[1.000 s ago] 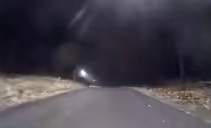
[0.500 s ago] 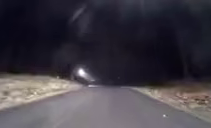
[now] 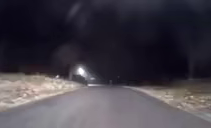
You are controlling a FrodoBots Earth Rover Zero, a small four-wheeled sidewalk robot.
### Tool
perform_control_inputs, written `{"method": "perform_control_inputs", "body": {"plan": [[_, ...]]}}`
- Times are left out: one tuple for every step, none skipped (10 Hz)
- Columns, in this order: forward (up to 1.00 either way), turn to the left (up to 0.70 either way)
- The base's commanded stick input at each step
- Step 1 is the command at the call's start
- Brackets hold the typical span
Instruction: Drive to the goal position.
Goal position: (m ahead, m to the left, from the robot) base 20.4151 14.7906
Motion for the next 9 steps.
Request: {"method": "perform_control_inputs", "body": {"plan": [[1.00,0.08],[1.00,0.08],[1.00,0.08],[1.00,0.07],[1.00,0.06],[1.00,0.05],[1.00,0.05],[1.00,0.04],[1.00,0.05]]}}
